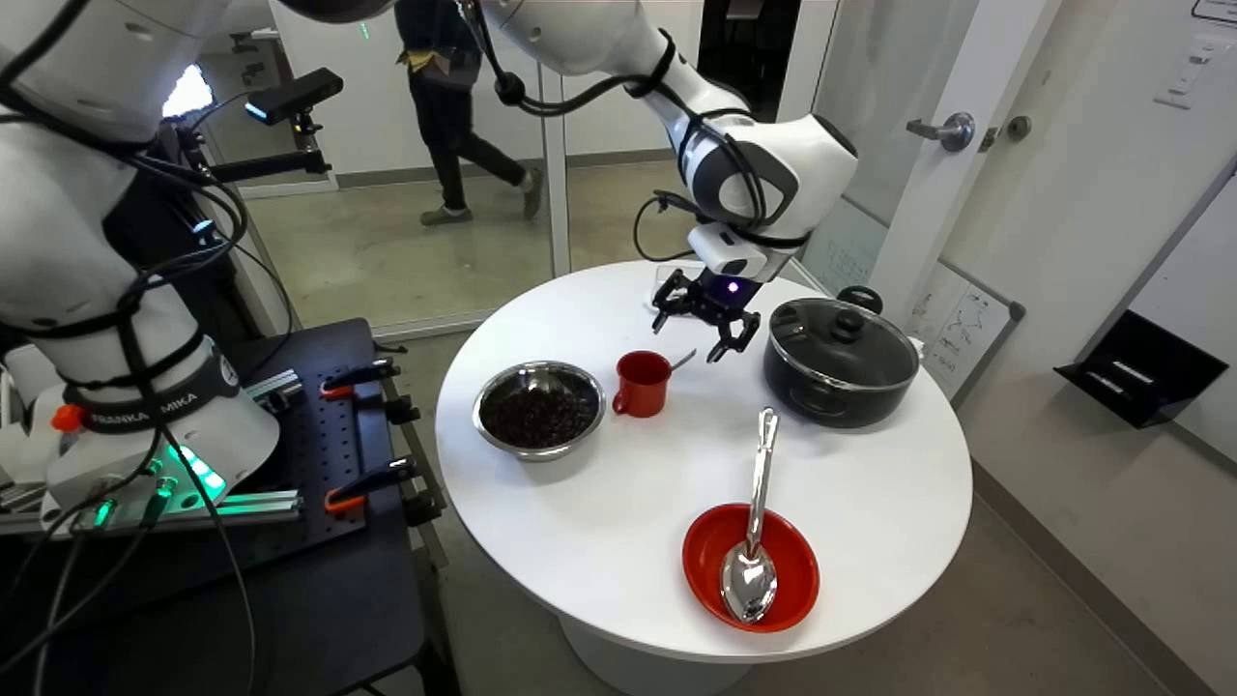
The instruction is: Use the small spoon to stir the contents in the silver bowl, then put the spoon in the cup
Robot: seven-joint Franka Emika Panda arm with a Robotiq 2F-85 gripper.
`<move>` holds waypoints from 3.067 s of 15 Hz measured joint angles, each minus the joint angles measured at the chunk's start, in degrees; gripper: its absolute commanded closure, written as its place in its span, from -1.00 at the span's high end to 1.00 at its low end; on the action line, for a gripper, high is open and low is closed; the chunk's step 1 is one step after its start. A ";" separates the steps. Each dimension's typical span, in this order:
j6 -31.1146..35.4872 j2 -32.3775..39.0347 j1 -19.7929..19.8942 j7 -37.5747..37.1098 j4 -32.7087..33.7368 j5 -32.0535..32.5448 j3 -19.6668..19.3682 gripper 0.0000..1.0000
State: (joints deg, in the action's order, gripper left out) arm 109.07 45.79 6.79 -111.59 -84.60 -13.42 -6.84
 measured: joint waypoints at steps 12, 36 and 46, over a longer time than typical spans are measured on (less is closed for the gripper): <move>-11.04 7.72 4.60 9.77 13.80 -6.54 1.39 1.00; -5.40 13.47 3.14 3.59 17.34 -6.94 1.30 1.00; -10.63 16.59 3.05 1.97 22.15 -6.45 1.31 1.00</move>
State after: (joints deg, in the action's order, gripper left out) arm 98.44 62.38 9.85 -109.62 -62.46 -19.87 -5.53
